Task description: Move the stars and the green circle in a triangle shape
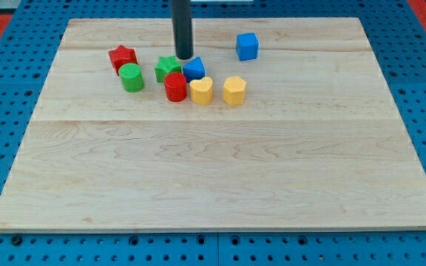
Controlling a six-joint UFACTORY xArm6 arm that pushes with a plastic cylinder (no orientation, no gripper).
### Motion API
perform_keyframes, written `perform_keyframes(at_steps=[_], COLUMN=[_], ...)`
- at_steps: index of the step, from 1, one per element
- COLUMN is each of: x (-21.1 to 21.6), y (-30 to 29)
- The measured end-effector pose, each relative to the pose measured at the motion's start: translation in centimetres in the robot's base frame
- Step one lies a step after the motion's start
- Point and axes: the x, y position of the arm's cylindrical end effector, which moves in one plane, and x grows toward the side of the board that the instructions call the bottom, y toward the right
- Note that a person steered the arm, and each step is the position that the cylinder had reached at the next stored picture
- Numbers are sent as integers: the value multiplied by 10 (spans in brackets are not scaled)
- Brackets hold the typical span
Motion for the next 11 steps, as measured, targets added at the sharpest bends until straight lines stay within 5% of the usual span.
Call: perform_keyframes(at_steps=[3,4,5,7,9,11], x=[80,54,16,5,-14,-14], y=[-62,-131,-128,-137,-46,-47])
